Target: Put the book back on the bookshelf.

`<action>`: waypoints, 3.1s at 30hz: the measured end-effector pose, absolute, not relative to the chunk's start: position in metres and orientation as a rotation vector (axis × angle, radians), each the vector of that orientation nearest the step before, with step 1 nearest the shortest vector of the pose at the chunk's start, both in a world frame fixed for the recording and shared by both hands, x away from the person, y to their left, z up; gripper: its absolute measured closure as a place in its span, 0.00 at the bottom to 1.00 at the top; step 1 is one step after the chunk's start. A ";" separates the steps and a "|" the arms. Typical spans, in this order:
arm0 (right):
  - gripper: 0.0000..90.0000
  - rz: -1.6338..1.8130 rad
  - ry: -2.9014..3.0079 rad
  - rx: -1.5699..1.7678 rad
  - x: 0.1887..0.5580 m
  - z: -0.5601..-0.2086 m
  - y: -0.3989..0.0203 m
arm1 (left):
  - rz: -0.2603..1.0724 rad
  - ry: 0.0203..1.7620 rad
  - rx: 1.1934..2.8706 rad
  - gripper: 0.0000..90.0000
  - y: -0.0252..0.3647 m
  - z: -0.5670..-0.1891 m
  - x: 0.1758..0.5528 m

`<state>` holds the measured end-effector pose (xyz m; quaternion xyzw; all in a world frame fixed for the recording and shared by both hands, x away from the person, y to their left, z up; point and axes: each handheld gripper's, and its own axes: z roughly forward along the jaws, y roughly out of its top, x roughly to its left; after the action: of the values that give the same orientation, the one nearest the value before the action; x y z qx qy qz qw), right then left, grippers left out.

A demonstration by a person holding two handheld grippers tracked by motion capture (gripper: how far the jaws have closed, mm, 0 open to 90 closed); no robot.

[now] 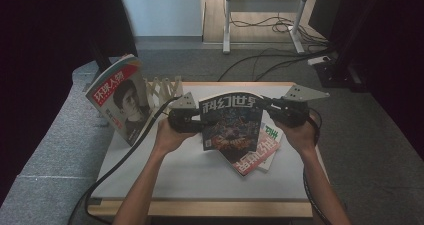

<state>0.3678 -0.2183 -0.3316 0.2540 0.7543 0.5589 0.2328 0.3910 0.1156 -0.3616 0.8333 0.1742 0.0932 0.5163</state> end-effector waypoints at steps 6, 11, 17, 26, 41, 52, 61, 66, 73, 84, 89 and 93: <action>0.88 1.535 2.076 0.700 0.368 -0.331 -0.218 | 0.285 0.402 1.988 0.71 0.113 -0.341 0.390; 0.88 1.536 2.080 0.701 0.368 -0.331 -0.219 | 0.332 0.402 1.979 0.75 0.113 -0.330 0.389; 0.87 1.538 2.081 0.704 0.369 -0.332 -0.220 | 0.325 0.409 1.982 0.87 0.115 -0.335 0.390; 0.80 1.523 2.079 0.722 0.369 -0.335 -0.223 | 0.308 0.392 1.987 0.91 0.117 -0.335 0.390; 0.51 1.386 2.103 0.924 0.373 -0.376 -0.253 | 0.300 0.416 1.991 0.91 0.119 -0.334 0.393; 0.39 1.224 2.133 1.059 0.367 -0.418 -0.272 | 0.299 0.426 1.992 0.91 0.119 -0.334 0.394; 0.29 1.147 2.159 1.116 0.363 -0.451 -0.282 | 0.298 0.435 1.991 0.91 0.119 -0.334 0.394; 0.21 1.100 2.183 1.169 0.361 -0.470 -0.287 | 0.309 0.438 1.990 0.91 0.119 -0.334 0.393; 0.12 1.049 2.201 1.238 0.357 -0.492 -0.293 | 0.318 0.427 1.989 0.91 0.118 -0.334 0.392; 0.00 0.975 2.204 1.298 0.351 -0.525 -0.295 | 0.329 0.429 1.985 0.91 0.117 -0.334 0.391; 0.00 0.946 2.213 1.321 0.352 -0.536 -0.298 | 0.333 0.447 1.971 0.91 0.116 -0.335 0.392; 0.00 0.940 2.204 1.320 0.351 -0.537 -0.298 | 0.341 0.469 1.965 0.91 0.116 -0.334 0.393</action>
<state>0.3514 -0.2979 -0.5365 0.4727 0.7891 0.3365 0.2015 0.3932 0.1162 -0.3344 0.8194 0.1954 0.1421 0.5197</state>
